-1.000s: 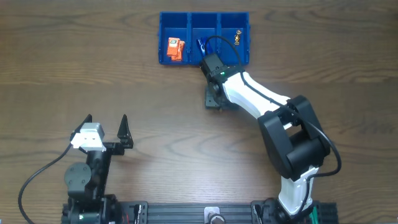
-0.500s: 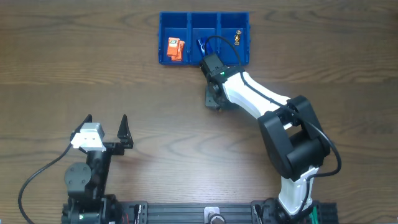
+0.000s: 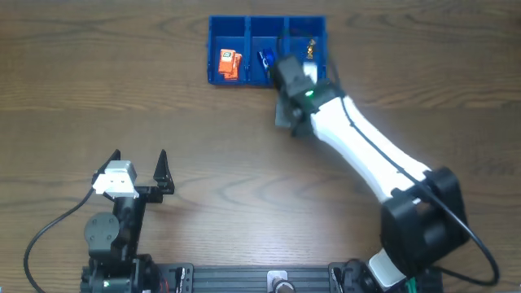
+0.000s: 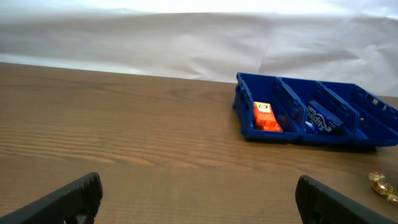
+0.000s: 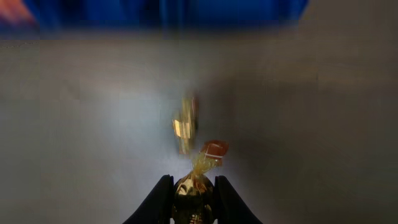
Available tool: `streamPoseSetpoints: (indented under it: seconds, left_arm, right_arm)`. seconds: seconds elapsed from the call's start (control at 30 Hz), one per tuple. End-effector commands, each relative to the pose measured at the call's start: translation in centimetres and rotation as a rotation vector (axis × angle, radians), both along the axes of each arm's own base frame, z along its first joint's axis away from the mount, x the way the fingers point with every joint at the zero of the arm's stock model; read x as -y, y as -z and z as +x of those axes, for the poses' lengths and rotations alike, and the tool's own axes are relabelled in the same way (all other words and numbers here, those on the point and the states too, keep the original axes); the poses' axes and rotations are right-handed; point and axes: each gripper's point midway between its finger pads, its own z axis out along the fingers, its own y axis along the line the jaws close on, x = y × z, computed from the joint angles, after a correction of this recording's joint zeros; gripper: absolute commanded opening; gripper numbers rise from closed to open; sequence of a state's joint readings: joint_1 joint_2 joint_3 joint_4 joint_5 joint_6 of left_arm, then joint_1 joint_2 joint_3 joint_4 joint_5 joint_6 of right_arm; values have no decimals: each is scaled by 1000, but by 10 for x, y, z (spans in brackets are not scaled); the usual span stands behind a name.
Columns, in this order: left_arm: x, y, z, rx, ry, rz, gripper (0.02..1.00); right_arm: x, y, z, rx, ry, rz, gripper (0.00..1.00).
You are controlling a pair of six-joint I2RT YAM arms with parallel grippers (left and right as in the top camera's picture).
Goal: Sort Candies Into Trays
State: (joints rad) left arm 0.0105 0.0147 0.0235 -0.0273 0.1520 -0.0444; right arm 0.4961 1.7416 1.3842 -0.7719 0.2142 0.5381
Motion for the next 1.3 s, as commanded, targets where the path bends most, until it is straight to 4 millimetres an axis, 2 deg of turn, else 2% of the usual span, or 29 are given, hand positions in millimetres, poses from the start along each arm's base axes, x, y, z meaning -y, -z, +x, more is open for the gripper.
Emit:
streamPoseSetpoints:
  seconds: [0.03,0.13,0.23,0.37,0.53,0.6,0.63,0.67,0.7,0.73,0.77,0.93,1.03,1.1,1.17,1.3]
  left_arm:
    - [4,16,-1,-47,23,4,998]
    - [4,16,-1,-46,23,4,998]
    - [4,16,-1,-46,23,4,998]
    - [4,16,-1,-47,23,4,998]
    - [4,16,-1,-46,23,4,998]
    - [4,16,-1,-47,23,4,998]
    - [4,16,-1,-47,23,4,998]
    - [4,16,-1,-46,23,4,998]
    - [4,16,-1,-46,23,4,998]
    - [4,16,-1,-46,23,4,998]
    - [4,16,-1,-46,23,4,998]
    - [4,16,-1,-46,23,4,998]
    - [4,16,-1,-47,23,4,998]
    - [4,16,-1,-46,23,4,998]
    - [4,16,-1,-46,23,4,996]
    - [4,16,-1,-46,23,4,998]
  right_arm:
    - [32,-66,67,285,43,-55,159]
    - [42,-79,95,386,79,-26,163]
    - [41,-70,114,422,68,-35,172]
    - [36,-45,128,412,38,-63,174]
    - [34,-27,135,399,32,-71,187]
    - [33,-22,136,393,32,-74,222]
    - [33,-21,136,391,30,-74,286]
    - [32,-21,135,389,28,-74,599]
    - [31,-21,135,388,27,-74,792]
    - [30,-20,134,386,24,-75,936]
    - [29,-19,133,382,21,-76,1000]
    - [26,-18,131,375,13,-78,1000]
    - [25,-12,123,335,16,-79,1000]
    - [17,-5,108,274,4,-55,1000]
    - [0,8,84,168,-48,-13,1000]
    - [-8,36,37,-40,-47,7,1000]
